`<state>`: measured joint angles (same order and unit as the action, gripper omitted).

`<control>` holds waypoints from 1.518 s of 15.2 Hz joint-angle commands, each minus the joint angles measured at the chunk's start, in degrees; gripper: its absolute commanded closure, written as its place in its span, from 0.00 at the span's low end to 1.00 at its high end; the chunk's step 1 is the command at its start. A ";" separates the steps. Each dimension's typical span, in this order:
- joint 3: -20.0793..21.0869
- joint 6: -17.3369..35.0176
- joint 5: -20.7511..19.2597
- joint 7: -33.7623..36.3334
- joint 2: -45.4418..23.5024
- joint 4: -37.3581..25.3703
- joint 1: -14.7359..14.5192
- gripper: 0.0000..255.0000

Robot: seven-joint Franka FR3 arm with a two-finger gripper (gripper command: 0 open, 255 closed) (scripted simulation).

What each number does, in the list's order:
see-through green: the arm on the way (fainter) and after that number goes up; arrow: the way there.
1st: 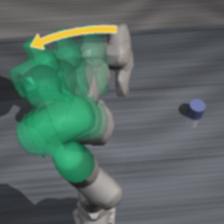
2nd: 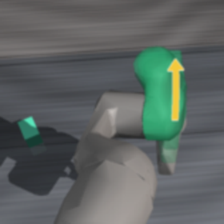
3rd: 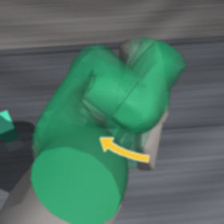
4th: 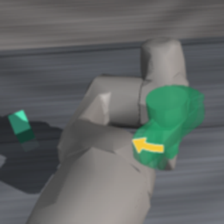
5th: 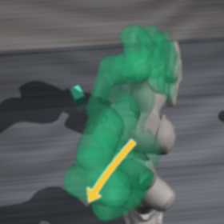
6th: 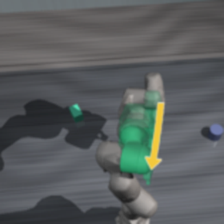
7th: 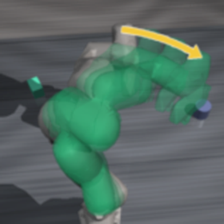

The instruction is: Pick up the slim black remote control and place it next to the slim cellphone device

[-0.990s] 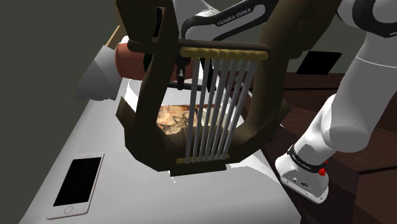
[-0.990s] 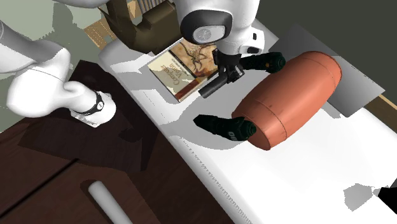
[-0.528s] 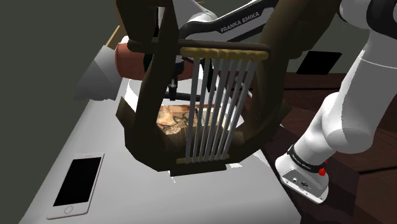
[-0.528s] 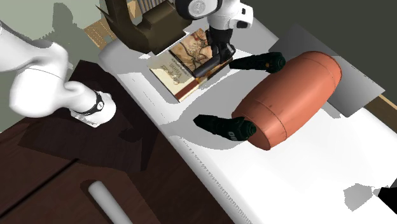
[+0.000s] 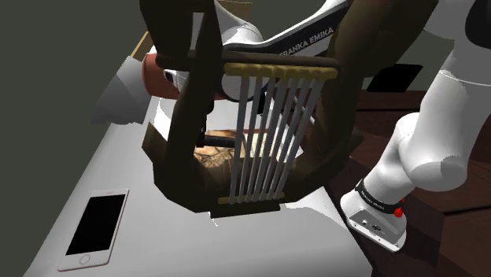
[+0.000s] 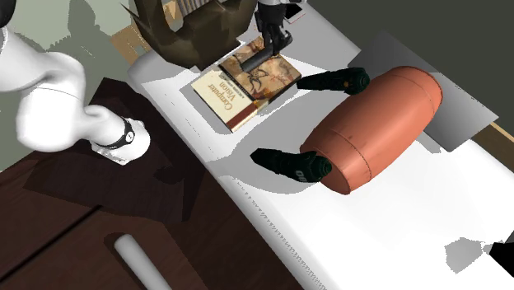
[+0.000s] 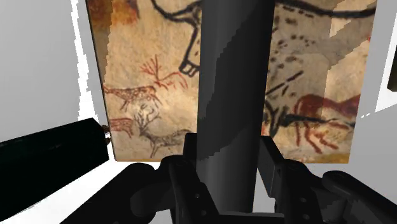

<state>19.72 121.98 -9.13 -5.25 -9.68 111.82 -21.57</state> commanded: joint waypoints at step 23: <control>5.87 -11.26 -9.46 27.44 -20.93 -27.45 -22.18 1.00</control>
<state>25.67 110.16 -18.41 21.95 -30.30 84.13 -43.63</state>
